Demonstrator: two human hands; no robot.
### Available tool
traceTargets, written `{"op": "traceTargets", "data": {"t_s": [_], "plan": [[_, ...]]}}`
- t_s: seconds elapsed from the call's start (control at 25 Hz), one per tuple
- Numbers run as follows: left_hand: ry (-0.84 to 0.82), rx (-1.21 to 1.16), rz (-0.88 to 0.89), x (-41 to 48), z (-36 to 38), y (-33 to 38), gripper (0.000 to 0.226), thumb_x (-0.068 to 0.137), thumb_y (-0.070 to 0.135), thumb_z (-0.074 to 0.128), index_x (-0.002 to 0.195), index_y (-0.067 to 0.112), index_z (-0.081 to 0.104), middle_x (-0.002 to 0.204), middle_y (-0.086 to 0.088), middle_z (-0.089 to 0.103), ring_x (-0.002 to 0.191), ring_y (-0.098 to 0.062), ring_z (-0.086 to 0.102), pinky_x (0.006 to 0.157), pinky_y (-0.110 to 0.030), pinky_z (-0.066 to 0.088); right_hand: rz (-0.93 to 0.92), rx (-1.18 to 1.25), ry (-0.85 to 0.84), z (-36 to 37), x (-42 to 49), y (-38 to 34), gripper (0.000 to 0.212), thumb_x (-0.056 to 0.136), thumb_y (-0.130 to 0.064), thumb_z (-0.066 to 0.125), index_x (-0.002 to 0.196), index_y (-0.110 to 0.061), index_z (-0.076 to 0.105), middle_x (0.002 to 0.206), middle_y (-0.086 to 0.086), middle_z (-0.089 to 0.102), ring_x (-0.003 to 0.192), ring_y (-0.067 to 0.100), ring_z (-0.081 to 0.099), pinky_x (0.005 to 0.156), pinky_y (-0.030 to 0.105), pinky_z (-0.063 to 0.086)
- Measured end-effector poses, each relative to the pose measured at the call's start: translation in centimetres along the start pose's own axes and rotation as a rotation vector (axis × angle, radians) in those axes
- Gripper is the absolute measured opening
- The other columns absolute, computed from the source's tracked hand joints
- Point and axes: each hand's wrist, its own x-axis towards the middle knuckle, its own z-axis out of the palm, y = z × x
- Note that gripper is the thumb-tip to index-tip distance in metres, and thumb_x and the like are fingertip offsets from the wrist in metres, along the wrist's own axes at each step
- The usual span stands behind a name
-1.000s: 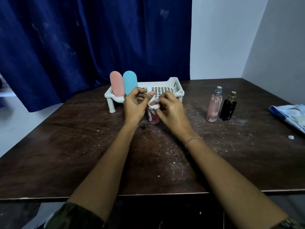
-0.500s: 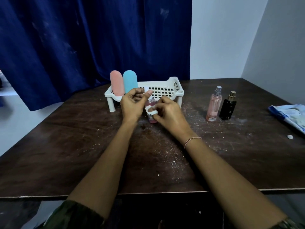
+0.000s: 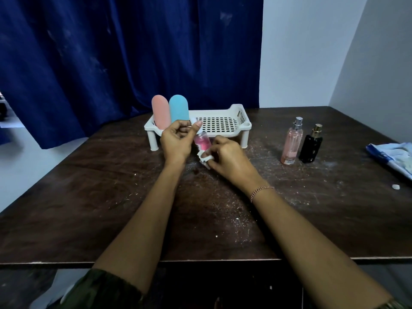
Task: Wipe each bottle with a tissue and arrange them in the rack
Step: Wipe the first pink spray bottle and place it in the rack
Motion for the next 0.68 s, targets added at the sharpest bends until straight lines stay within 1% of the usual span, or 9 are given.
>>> {"op": "traceTargets", "data": {"t_s": [0.08, 0.16, 0.2, 0.28, 0.36, 0.44, 0.52, 0.6, 0.68], "plan": [[-0.002, 0.013, 0.0, 0.05, 0.1, 0.12, 0.018, 0.075, 0.015, 0.077, 0.071, 0.018, 0.06, 0.065, -0.001, 0.06, 0.06, -0.008, 0.056, 0.058, -0.016, 0.048, -0.052, 0.017, 0.092, 0.01, -0.07, -0.33, 0.022, 0.081, -0.005, 0.066, 0.103, -0.003, 0.068, 0.1, 0.009, 0.056, 0.09, 0.023, 0.058, 0.085, 0.034, 0.05], [0.0, 0.025, -0.003, 0.03, 0.16, 0.14, 0.018, 0.075, 0.016, 0.077, 0.071, 0.018, 0.06, 0.064, 0.0, 0.059, 0.059, -0.008, 0.056, 0.059, -0.019, 0.049, -0.052, 0.041, 0.128, -0.04, -0.06, -0.41, 0.022, 0.08, -0.003, 0.067, 0.101, -0.003, 0.069, 0.099, 0.008, 0.056, 0.089, 0.022, 0.058, 0.083, 0.032, 0.049], [0.006, 0.029, -0.01, 0.03, 0.1, 0.13, 0.017, 0.075, 0.017, 0.077, 0.071, 0.018, 0.06, 0.065, 0.0, 0.059, 0.062, -0.011, 0.056, 0.061, -0.024, 0.05, -0.043, 0.045, 0.112, -0.03, -0.08, -0.34, 0.02, 0.079, -0.004, 0.068, 0.099, -0.003, 0.07, 0.098, 0.008, 0.057, 0.088, 0.022, 0.058, 0.083, 0.033, 0.049], [0.019, 0.029, -0.033, 0.09, -0.07, 0.03, 0.017, 0.075, 0.019, 0.077, 0.071, 0.018, 0.061, 0.066, -0.001, 0.06, 0.069, -0.019, 0.057, 0.067, -0.035, 0.053, 0.001, 0.025, 0.027, -0.01, -0.1, 0.01, 0.018, 0.079, -0.009, 0.069, 0.096, -0.002, 0.07, 0.096, 0.007, 0.057, 0.085, 0.021, 0.057, 0.082, 0.036, 0.05], [0.03, 0.023, -0.053, 0.16, -0.23, -0.11, 0.017, 0.074, 0.02, 0.078, 0.071, 0.018, 0.061, 0.066, -0.002, 0.06, 0.07, -0.022, 0.057, 0.074, -0.045, 0.055, 0.038, 0.0, -0.04, 0.01, -0.1, 0.36, 0.019, 0.08, -0.014, 0.069, 0.093, -0.001, 0.07, 0.095, 0.008, 0.057, 0.083, 0.022, 0.056, 0.08, 0.039, 0.049], [0.04, -0.005, -0.068, 0.13, -0.28, -0.01, 0.016, 0.074, 0.018, 0.078, 0.07, 0.017, 0.062, 0.065, -0.002, 0.06, 0.071, -0.023, 0.058, 0.079, -0.052, 0.055, 0.023, -0.022, -0.063, 0.02, -0.15, 0.35, 0.02, 0.081, -0.016, 0.067, 0.091, 0.001, 0.069, 0.094, 0.009, 0.057, 0.082, 0.023, 0.057, 0.078, 0.039, 0.049], [0.046, -0.01, -0.082, 0.17, -0.3, 0.1, 0.017, 0.074, 0.017, 0.078, 0.07, 0.017, 0.062, 0.062, 0.002, 0.06, 0.071, -0.022, 0.058, 0.08, -0.053, 0.055, -0.016, -0.035, -0.044, 0.01, -0.12, 0.16, 0.019, 0.082, -0.014, 0.066, 0.094, 0.0, 0.069, 0.095, 0.008, 0.057, 0.082, 0.022, 0.057, 0.078, 0.035, 0.048], [0.05, -0.01, -0.093, 0.21, -0.29, 0.18, 0.017, 0.074, 0.017, 0.078, 0.069, 0.017, 0.061, 0.056, 0.009, 0.058, 0.07, -0.021, 0.058, 0.081, -0.053, 0.055, -0.028, -0.026, -0.01, -0.13, -0.13, 0.01, 0.017, 0.081, -0.012, 0.066, 0.096, -0.003, 0.069, 0.095, 0.006, 0.058, 0.083, 0.021, 0.058, 0.077, 0.032, 0.048], [0.053, 0.002, -0.09, 0.29, -0.39, 0.27, 0.017, 0.074, 0.018, 0.078, 0.07, 0.018, 0.061, 0.057, 0.008, 0.058, 0.071, -0.021, 0.058, 0.081, -0.053, 0.055, -0.022, -0.032, 0.004, -0.07, -0.13, -0.01, 0.015, 0.081, -0.014, 0.066, 0.091, -0.004, 0.07, 0.091, 0.006, 0.059, 0.079, 0.022, 0.059, 0.075, 0.036, 0.05]]}}
